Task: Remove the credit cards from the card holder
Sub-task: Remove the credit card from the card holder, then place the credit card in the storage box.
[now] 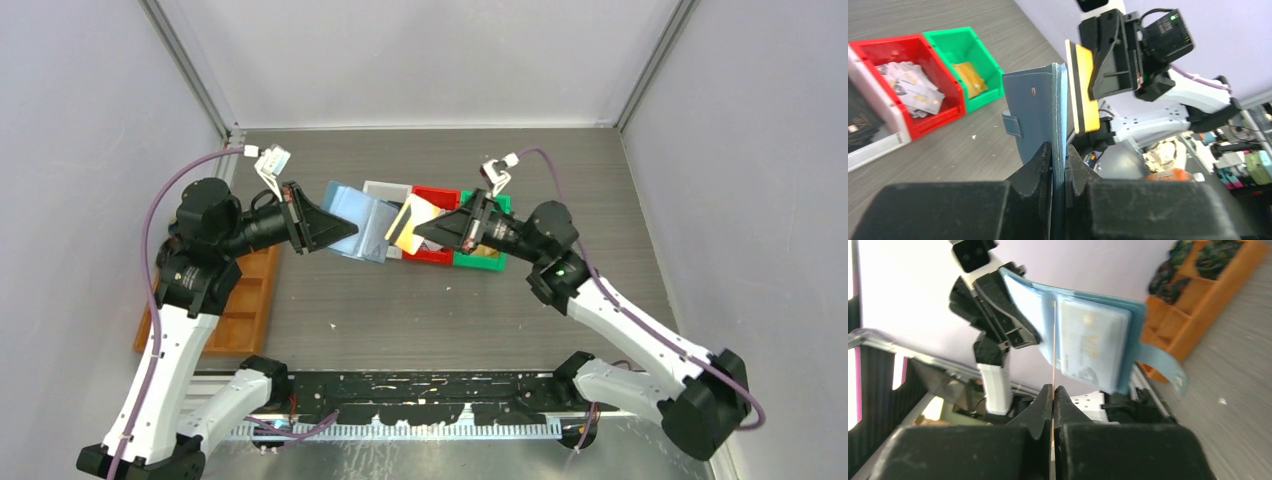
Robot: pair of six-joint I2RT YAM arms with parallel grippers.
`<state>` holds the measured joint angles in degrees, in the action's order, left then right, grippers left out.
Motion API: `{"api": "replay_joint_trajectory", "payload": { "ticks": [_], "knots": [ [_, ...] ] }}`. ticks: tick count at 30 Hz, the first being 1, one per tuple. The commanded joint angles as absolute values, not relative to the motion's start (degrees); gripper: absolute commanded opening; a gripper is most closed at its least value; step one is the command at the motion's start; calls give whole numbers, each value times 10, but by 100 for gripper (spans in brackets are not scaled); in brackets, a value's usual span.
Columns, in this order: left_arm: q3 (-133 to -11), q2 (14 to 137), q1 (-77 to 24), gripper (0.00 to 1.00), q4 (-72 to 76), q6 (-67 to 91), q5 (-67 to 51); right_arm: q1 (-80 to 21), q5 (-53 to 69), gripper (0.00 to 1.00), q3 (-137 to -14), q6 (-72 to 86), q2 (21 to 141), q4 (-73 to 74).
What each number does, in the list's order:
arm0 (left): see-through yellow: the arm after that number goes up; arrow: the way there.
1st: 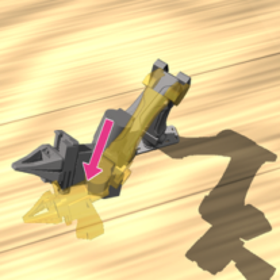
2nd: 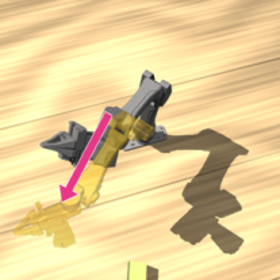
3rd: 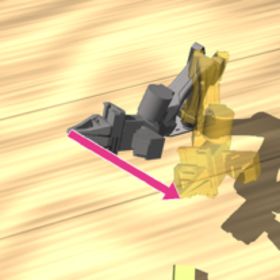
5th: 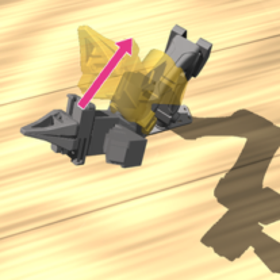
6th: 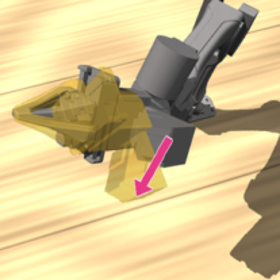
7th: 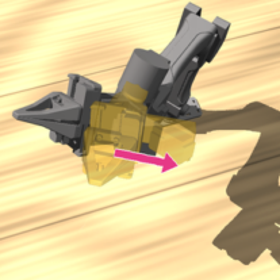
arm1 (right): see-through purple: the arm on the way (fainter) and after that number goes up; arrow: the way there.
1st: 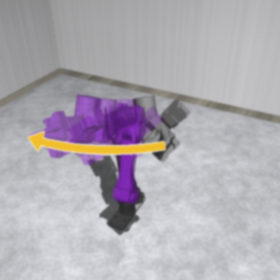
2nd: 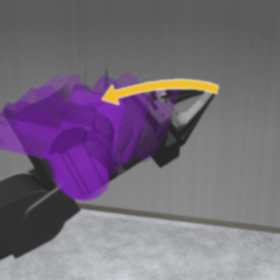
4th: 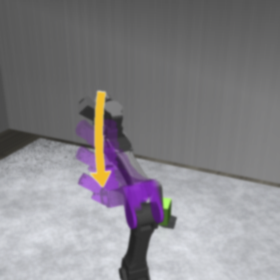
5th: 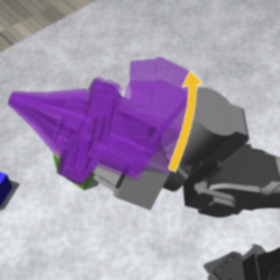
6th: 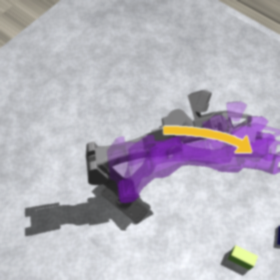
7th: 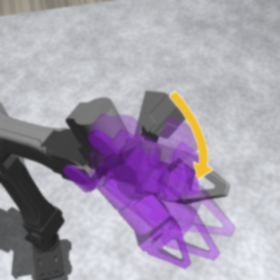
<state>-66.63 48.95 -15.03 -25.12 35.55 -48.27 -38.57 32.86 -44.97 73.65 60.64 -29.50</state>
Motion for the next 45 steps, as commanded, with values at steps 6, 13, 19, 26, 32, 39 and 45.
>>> {"api": "replay_joint_trajectory", "payload": {
  "ticks": [6,13,19,26,32,39,45],
  "knots": [
    [-694,469,-150,0,-274,265,-444,-272,240,1,-606,405,586,329],
    [-693,461,-151,0,-278,259,-456,-272,-16,1,-733,319,745,556],
    [-691,453,-151,0,-282,256,-460,-284,-148,1,-798,309,840,596],
    [-690,452,-151,0,-282,258,-463,-309,-220,1,-874,297,957,614],
    [-690,450,-151,0,-282,262,-463,-319,-287,1,-941,294,1063,634],
    [-693,444,-150,0,-283,263,-470,-321,-337,8,-1007,303,1178,665],
    [-696,444,-150,0,-289,258,-469,-325,-284,34,-1024,315,1180,638]
  ]
}}
